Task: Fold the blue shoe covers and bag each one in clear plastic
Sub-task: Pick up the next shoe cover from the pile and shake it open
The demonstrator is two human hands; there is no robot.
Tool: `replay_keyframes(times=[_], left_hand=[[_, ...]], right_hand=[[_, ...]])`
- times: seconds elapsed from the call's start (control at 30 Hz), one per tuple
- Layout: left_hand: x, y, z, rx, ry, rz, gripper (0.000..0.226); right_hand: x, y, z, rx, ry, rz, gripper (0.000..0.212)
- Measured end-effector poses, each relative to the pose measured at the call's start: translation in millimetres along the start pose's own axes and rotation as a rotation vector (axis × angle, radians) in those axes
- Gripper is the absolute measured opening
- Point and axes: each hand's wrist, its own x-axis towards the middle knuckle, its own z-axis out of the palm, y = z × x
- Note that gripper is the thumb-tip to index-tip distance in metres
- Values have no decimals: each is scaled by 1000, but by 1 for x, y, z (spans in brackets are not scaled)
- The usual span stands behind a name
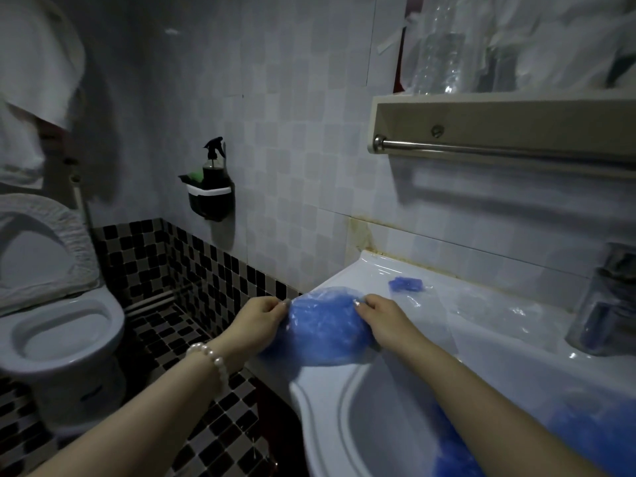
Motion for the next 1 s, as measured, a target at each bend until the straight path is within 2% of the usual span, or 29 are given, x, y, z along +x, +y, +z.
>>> replay_keyframes(times=[0.17,0.27,0.4,0.63,0.77,0.83,0.9,0.97,1.0], left_hand=[[16,-1,9,238,96,-9,35],[13,-2,12,451,158,38,36],[9,-12,17,753,206,179,23],[17,-11,20,991,146,196,6],[16,-7,18,1228,197,219,18],[17,-6,11,1300,221,291,20],[23,-5,8,1216,249,376,21],[30,2,8,922,211,337,21],[33,8,10,743,115,263,19]], right_hand=[[12,-7,23,-269,167,102,38],[13,-9,30,-525,182,137,32],[16,-15,35,-735,157,154,26],[23,-17,41,-897,91,186,29],[22,-18,46,-958,100,169,26],[21,-18,47,-991,108,141,26],[19,-17,47,-1009,118,108,25],[16,-17,46,-1012,128,81,24],[15,-17,46,-1007,131,72,24]])
